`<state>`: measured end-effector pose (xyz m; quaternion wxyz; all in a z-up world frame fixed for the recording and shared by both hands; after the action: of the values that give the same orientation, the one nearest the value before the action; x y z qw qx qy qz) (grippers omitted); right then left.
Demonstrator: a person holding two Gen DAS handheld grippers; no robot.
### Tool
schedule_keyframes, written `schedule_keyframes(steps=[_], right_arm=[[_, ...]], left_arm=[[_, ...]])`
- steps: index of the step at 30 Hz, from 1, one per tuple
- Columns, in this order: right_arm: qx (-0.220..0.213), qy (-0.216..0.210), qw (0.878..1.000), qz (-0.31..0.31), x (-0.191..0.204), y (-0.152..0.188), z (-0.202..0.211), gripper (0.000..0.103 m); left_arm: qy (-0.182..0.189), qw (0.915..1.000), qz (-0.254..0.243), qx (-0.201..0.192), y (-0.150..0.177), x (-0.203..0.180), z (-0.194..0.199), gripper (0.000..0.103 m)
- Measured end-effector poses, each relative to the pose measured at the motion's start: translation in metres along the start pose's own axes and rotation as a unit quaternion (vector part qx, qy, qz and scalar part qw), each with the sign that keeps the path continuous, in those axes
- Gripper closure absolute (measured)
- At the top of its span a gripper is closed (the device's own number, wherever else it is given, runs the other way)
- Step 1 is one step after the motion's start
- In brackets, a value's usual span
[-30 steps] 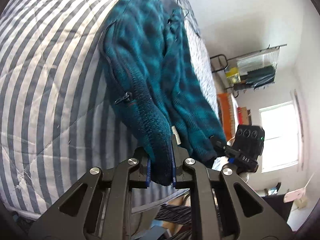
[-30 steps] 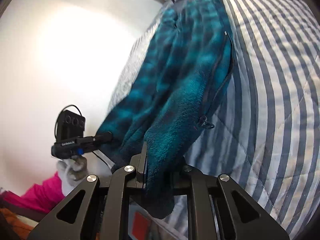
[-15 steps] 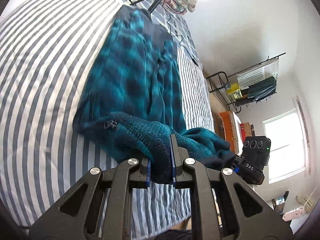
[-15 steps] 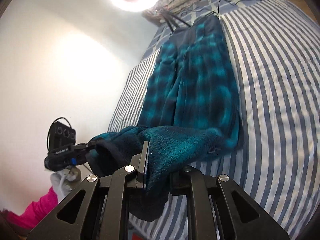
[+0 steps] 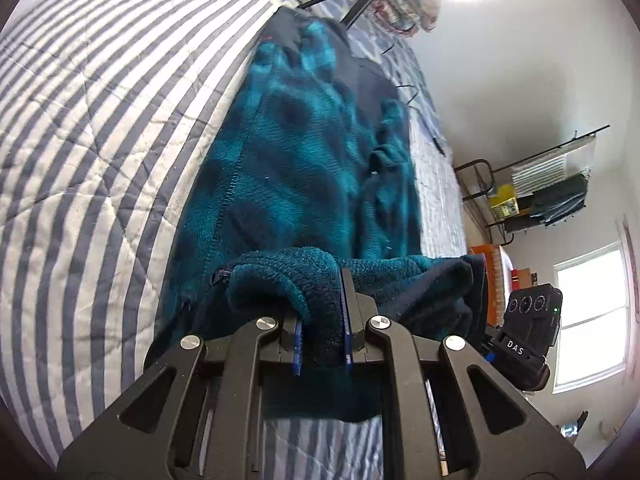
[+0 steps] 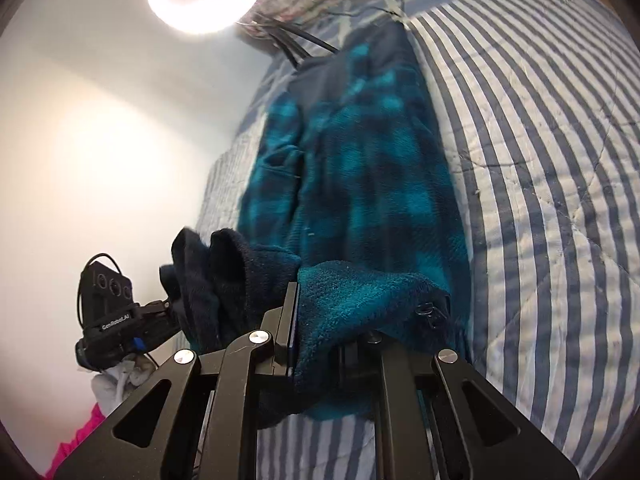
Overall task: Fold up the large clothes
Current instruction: 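Lift the hem with both grippers and fold it toward the collar, then open both grippers and release the folded hem onto the jacket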
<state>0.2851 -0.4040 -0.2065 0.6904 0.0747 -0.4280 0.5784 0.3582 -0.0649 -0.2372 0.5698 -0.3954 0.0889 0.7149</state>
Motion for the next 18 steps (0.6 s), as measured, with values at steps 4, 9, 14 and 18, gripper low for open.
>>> schedule_keyframes(steps=[4, 9, 14, 18], right_arm=[[0.012, 0.01, 1.0, -0.009, -0.013, 0.0, -0.017, 0.091], [0.017, -0.005, 0.999, -0.038, -0.023, -0.001, -0.027, 0.088], [0.02, -0.05, 0.996, -0.076, -0.028, -0.007, -0.015, 0.08], [0.018, -0.091, 0.99, -0.104, -0.028, -0.01, 0.006, 0.068]], left_arm=[[-0.017, 0.9998, -0.014, 0.002, 0.001, 0.004, -0.02, 0.091], [-0.021, 0.9995, -0.021, 0.006, 0.002, 0.004, -0.029, 0.089], [0.008, 0.9996, -0.001, 0.028, -0.006, 0.007, -0.022, 0.083], [0.047, 0.9976, 0.024, 0.044, -0.012, 0.006, -0.013, 0.064]])
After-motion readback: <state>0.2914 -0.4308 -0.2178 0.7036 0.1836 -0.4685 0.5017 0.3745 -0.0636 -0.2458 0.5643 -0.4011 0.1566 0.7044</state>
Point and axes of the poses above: each gripper's, at about its wrist camera, not at the fingertips, and z roughly against the way its jaws point, x to its left, y to its underside, the point moved 3 cm from there along -z, roughly the way its jaws point, and after that the axes turned 5 degrees about -x, right-handed, at the moved point
